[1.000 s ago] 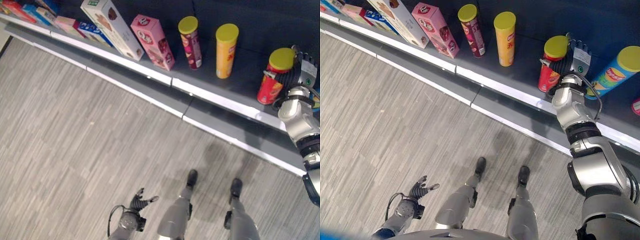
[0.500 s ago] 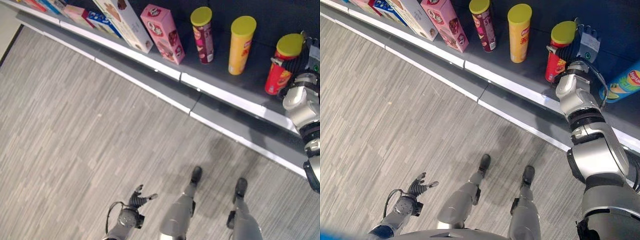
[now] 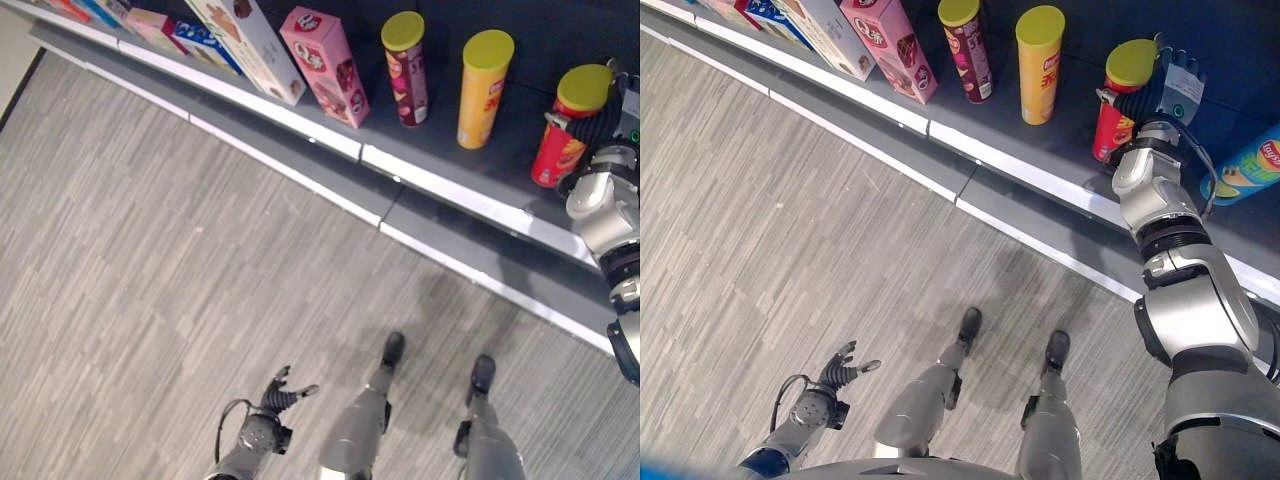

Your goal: Put the goods on the table back onto the shelves and tidy them up.

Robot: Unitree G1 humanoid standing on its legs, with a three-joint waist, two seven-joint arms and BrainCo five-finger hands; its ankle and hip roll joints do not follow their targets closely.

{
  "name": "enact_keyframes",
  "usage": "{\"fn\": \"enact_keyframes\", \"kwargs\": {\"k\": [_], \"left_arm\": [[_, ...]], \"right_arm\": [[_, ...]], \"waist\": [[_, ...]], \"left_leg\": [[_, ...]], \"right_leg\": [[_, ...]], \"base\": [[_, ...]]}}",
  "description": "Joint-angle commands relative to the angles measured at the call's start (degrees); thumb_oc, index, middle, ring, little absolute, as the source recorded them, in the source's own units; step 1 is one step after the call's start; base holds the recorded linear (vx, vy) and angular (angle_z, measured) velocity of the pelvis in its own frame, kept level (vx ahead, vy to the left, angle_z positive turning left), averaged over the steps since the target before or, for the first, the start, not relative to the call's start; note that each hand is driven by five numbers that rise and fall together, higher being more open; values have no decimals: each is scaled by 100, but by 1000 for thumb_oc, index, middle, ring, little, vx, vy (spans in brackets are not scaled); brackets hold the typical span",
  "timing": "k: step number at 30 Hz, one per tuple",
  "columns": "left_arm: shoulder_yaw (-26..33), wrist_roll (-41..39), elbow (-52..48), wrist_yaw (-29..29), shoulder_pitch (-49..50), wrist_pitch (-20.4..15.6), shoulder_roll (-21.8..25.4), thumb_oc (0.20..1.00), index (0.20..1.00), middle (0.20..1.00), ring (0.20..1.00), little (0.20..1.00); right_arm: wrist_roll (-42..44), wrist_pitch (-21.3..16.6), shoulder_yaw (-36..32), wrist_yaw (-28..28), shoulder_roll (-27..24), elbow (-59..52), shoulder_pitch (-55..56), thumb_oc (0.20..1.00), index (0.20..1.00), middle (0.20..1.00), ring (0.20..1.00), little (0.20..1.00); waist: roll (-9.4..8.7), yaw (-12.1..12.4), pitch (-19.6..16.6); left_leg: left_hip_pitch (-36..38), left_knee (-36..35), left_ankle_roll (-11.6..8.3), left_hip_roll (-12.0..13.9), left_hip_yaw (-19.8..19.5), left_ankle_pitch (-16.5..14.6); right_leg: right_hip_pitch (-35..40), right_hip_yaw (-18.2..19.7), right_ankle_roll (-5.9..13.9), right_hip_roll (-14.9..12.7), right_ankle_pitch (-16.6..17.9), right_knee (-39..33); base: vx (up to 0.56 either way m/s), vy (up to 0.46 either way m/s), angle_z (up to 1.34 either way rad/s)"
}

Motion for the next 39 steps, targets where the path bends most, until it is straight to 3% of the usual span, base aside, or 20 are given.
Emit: {"fn": "enact_keyframes", "kwargs": {"k": [1, 12, 23, 29, 30, 31, 34, 36, 37, 38, 39], "left_arm": [[-324, -206, 48, 211, -328, -109, 306, 1000, 1000, 1000, 1000, 1000], [-317, -185, 27, 239, -354, -89, 299, 1000, 1000, 1000, 1000, 1000], [-214, -67, 84, 233, -423, -16, 279, 1000, 1000, 1000, 1000, 1000], [32, 133, 230, 167, -375, 126, 212, 1000, 1000, 1000, 1000, 1000], [202, 214, 288, 129, -305, 187, 208, 1000, 1000, 1000, 1000, 1000], [406, 301, 369, 58, -211, 261, 248, 1000, 1000, 1000, 1000, 1000], [678, 469, 416, -181, -51, 320, 342, 1000, 1000, 1000, 1000, 1000], [857, 551, 484, -363, 30, 322, 405, 1000, 1000, 1000, 1000, 1000], [857, 551, 484, -363, 30, 322, 406, 1000, 1000, 1000, 1000, 1000], [935, 573, 508, -450, 44, 305, 437, 1000, 1000, 1000, 1000, 1000], [1010, 621, 531, -702, 48, 240, 502, 1000, 1000, 1000, 1000, 1000]], "right_arm": [[30, -94, 305, -212, -361, -104, -292, 1000, 1000, 1000, 1000, 1000], [7, -68, 214, -287, -314, -232, -190, 1000, 1000, 1000, 1000, 1000], [-121, -56, -425, -492, -331, -1058, 514, 1000, 1000, 1000, 1000, 1000], [-384, -193, -1228, -387, -424, -2721, 1810, 1000, 1000, 1000, 1000, 1000], [-224, -447, -1570, 19, -378, -3612, 2560, 1000, 1000, 1000, 1000, 1000], [608, -975, -1995, 714, -132, -4521, 3570, 1000, 1000, 1000, 1000, 1000], [2471, -1686, -2256, 2167, 209, -5254, 4734, 1000, 1000, 1000, 1000, 1000], [3701, -1810, -2106, 3319, 411, -5428, 5369, 1000, 1000, 1000, 1000, 1000], [3701, -1810, -2106, 3319, 411, -5428, 5370, 1000, 1000, 1000, 1000, 1000], [4229, -1713, -1940, 3920, 436, -5438, 5650, 1000, 1000, 1000, 1000, 1000], [4735, -1244, -1240, 5123, 254, -5095, 6235, 1000, 1000, 1000, 1000, 1000]], "waist": [[-318, 161, -72], [-382, 103, -64], [-588, -67, -82], [-809, -298, -170], [-921, -416, -204], [-1091, -545, -271], [-1331, -708, -367], [-1479, -806, -457], [-1480, -806, -460], [-1551, -839, -513], [-1730, -919, -701]], "left_leg": [[293, 33, 27, -222, 448, -392], [330, 33, 44, -208, 476, -419], [409, 33, 65, -171, 598, -485], [535, 33, 87, -109, 756, -574], [594, 33, 90, -74, 833, -619], [685, 33, 92, -27, 940, -675], [839, 33, 93, 33, 1116, -751], [965, 33, 87, 57, 1261, -804], [961, 33, 87, 57, 1260, -803], [1038, 33, 82, 70, 1324, -834], [1260, 33, 85, 80, 1495, -925]], "right_leg": [[-470, 760, 193, -508, -970, 1270], [-445, 790, 196, -487, -954, 1248], [-375, 856, 222, -473, -866, 1127], [-200, 886, 235, -442, -802, 957], [-141, 900, 246, -427, -768, 882], [-61, 936, 254, -405, -708, 777], [71, 975, 270, -379, -660, 656], [161, 1035, 290, -355, -619, 583], [158, 1035, 290, -355, -619, 582], [196, 1061, 299, -341, -608, 568], [315, 1164, 331, -325, -574, 535]], "base": [[0, 0, 0], [0, 0, 0], [-12, 6, -2], [-9, 12, -4], [31, -17, -6], [53, -32, 3], [37, -11, -15], [53, 11, -21], [57, 12, -31], [108, 50, -43], [109, 50, -40]]}}
